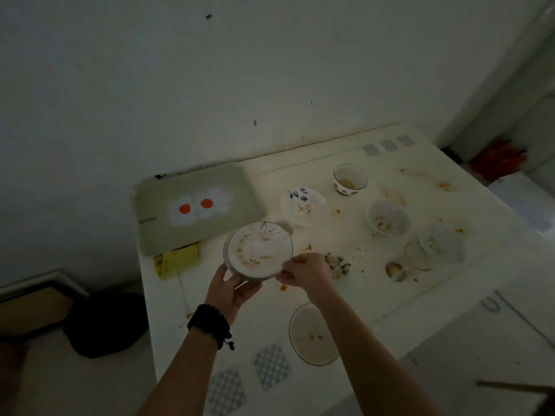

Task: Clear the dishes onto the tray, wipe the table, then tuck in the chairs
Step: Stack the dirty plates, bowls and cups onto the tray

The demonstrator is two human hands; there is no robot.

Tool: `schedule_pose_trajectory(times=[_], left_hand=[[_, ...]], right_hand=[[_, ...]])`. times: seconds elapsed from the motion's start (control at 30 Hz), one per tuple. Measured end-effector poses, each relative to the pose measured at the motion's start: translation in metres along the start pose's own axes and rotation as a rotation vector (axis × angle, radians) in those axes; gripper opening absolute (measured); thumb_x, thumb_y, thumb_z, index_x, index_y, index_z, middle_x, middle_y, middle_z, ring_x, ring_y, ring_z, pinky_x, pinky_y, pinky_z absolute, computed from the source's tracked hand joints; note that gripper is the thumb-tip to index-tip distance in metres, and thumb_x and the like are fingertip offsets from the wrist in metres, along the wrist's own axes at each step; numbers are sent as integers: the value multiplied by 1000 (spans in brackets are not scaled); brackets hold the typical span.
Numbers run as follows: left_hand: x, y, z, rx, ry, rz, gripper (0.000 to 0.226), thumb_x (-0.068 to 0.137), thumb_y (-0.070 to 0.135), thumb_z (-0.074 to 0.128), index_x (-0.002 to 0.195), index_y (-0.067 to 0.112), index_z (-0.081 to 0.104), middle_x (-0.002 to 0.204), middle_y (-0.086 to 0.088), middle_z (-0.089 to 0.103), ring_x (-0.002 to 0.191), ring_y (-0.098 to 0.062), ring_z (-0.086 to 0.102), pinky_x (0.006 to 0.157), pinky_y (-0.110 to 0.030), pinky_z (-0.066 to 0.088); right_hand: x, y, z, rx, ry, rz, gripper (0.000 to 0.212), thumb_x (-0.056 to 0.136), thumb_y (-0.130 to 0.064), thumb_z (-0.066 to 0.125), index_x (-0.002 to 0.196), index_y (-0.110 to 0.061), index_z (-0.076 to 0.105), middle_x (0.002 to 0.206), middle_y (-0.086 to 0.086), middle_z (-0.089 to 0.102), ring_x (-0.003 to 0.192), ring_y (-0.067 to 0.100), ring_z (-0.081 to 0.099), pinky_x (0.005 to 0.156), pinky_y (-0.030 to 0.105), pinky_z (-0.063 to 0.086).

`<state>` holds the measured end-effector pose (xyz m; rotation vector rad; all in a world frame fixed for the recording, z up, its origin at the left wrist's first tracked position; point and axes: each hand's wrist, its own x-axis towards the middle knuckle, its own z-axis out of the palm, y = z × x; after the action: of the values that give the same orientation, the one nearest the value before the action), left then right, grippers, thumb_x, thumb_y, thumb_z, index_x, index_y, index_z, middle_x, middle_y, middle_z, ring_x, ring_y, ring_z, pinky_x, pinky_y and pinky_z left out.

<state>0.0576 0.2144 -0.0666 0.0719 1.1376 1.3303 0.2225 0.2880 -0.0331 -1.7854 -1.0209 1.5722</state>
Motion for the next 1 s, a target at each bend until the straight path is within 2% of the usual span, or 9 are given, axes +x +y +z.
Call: schedule_pose_trajectory(times=[0.17, 0.33, 0.4, 0.5, 0.63, 0.73, 0.8, 0.87, 1.0], left_hand=[[12, 5, 13, 6, -4, -4, 49, 97, -3, 47, 141, 19, 45, 122, -19, 64, 99, -38, 69, 81, -50, 59], [32, 16, 29, 23, 2, 34, 48, 96, -4, 48, 138, 18, 48, 124, -20, 64, 103, -39, 67, 82, -50, 58], [45, 18, 40, -2, 19, 57, 46, 95, -5, 48, 136, 17, 50, 123, -19, 65, 103, -39, 67, 82, -50, 58], [58, 20, 56, -30, 35, 93, 41, 95, -5, 48, 127, 20, 56, 120, -19, 67, 102, -40, 67, 79, -47, 59], [79, 15, 83, -62, 74, 129, 38, 95, -5, 47, 121, 19, 59, 116, -22, 68, 98, -41, 68, 78, -47, 60], [89, 10, 94, -64, 91, 134, 39, 95, -5, 46, 123, 19, 58, 117, -23, 67, 102, -44, 66, 78, -47, 59], [95, 7, 100, -60, 98, 136, 39, 95, -5, 46, 123, 19, 58, 117, -22, 67, 103, -44, 66, 79, -48, 59], [98, 3, 104, -57, 103, 142, 39, 95, -5, 47, 124, 19, 58, 116, -22, 68, 103, -44, 66, 80, -49, 59], [100, 1, 111, -78, 113, 158, 40, 95, -6, 46, 124, 18, 58, 116, -19, 69, 102, -42, 67, 82, -50, 58]], right_hand=[[28, -15, -27, -85, 36, -3, 26, 91, -19, 70, 88, 7, 70, 76, 18, 73, 60, 23, 73, 60, 32, 62], [106, -24, -66, 5, 143, 104, 17, 93, -5, 60, 84, 7, 68, 74, 18, 72, 49, 17, 66, 51, 26, 53], [143, -25, -75, 38, 104, 163, 16, 93, -1, 57, 79, 3, 64, 77, 19, 70, 56, 21, 69, 59, 30, 59], [180, -23, -76, 71, 20, 181, 5, 93, 2, 55, 93, 2, 60, 89, 18, 66, 76, 27, 71, 68, 31, 62], [226, -17, -67, 34, 73, 316, 22, 89, -5, 68, 105, 10, 66, 78, 14, 72, 83, 27, 75, 88, 38, 60], [243, -17, -58, 42, 90, 314, 21, 87, -7, 73, 100, 7, 65, 80, 17, 72, 65, 24, 71, 75, 35, 62], [253, -18, -56, 60, 110, 318, 29, 85, -11, 76, 104, 7, 64, 90, 21, 73, 65, 25, 72, 57, 29, 61], [260, -18, -55, 106, 135, 332, 33, 85, -8, 76, 111, 6, 61, 99, 23, 71, 69, 30, 73, 51, 30, 60], [265, -17, -55, 200, 87, 333, 27, 88, 9, 59, 115, 6, 58, 103, 21, 67, 74, 32, 70, 75, 45, 62]])
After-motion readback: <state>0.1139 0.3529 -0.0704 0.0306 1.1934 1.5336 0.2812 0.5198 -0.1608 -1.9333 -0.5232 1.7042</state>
